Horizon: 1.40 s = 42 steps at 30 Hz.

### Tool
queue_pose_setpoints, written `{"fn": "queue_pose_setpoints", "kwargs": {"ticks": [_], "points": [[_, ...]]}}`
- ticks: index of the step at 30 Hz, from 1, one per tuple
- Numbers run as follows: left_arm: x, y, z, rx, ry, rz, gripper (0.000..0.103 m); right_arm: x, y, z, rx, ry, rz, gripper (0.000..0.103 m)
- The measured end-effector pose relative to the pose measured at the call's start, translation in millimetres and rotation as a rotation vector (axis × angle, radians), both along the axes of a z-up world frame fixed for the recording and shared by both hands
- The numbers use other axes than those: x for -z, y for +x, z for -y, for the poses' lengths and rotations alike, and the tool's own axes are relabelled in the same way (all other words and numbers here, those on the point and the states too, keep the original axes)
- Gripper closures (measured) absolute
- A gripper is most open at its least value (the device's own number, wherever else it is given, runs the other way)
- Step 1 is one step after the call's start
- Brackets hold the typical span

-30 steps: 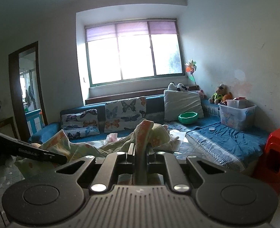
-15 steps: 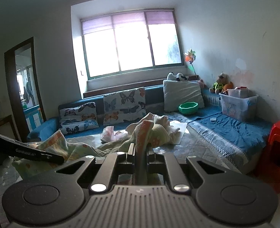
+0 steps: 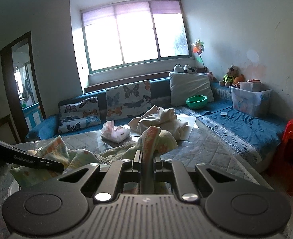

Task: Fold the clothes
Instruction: 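Hold the folded green shirt raised with both closed grippers, then lower the folded shirt onto the mattress and open both grippers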

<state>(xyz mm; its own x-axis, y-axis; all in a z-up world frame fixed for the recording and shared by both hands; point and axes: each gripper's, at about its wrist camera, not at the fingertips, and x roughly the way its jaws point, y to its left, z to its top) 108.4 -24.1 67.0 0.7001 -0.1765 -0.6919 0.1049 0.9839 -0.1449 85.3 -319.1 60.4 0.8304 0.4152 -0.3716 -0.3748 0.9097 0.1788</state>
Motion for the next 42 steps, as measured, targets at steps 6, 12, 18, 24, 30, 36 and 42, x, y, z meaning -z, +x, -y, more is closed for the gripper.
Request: {"fn": "queue_pose_setpoints", "kwargs": {"ticks": [6,12,18,24,30,36,42], "points": [[11.5,11.4,-5.7,-0.015,-0.003,-0.03,0.089,9.4,13.7,-4.2,-0.005,-0.005,-0.026,0.094],[24.2,18.8,-8.6,-0.022,-0.006,-0.062,0.089,25.4,26.4,-5.7,-0.005,-0.01,-0.067,0.094],[36.5,22.4,-11.4,-0.027,-0.009,-0.092,0.088,43.9,35.2,-6.0,0.003,-0.019,-0.119,0.094],[50.0,24.3,-15.8,-0.032,-0.014,-0.123,0.085,57.0,41.6,-5.5,0.015,-0.025,-0.161,0.094],[60.7,23.1,-24.3,-0.046,-0.021,-0.148,0.081,65.6,46.5,-3.4,0.031,-0.03,-0.191,0.093],[68.2,21.6,-29.7,-0.047,-0.035,-0.17,0.08,75.3,50.7,0.3,0.053,-0.041,-0.219,0.092],[77.8,19.8,-36.3,-0.068,-0.035,-0.199,0.069,85.1,54.9,4.1,0.076,-0.053,-0.247,0.087]]}}
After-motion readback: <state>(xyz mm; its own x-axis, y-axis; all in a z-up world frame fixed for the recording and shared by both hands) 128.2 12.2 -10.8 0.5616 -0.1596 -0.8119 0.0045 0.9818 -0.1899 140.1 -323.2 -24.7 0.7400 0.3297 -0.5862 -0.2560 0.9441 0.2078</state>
